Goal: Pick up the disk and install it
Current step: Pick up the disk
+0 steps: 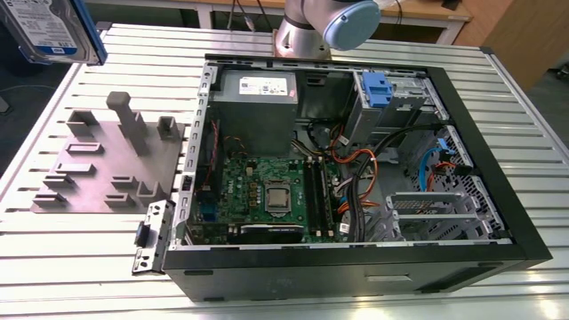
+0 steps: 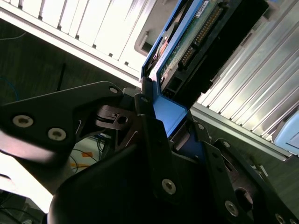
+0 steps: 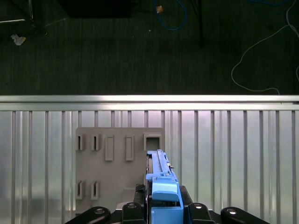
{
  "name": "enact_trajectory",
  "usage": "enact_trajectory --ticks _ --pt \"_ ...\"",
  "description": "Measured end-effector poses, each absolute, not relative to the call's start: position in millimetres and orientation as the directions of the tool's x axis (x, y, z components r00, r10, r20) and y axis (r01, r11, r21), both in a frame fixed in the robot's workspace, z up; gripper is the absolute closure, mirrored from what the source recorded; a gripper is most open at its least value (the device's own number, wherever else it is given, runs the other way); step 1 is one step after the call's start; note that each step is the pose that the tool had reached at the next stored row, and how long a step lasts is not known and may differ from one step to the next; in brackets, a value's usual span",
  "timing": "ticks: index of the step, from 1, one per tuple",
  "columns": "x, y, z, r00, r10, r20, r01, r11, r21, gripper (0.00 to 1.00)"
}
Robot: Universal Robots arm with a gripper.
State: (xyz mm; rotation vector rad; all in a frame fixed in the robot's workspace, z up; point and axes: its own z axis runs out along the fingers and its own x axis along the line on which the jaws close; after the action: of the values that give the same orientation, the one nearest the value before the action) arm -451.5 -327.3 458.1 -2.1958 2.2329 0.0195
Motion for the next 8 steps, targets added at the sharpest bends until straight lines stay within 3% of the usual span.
enact_trajectory --ticks 8 --pt "-451.5 -327.3 468.1 -0.017 -1.0 -0.016 -1.0 0.017 0.002 0.64"
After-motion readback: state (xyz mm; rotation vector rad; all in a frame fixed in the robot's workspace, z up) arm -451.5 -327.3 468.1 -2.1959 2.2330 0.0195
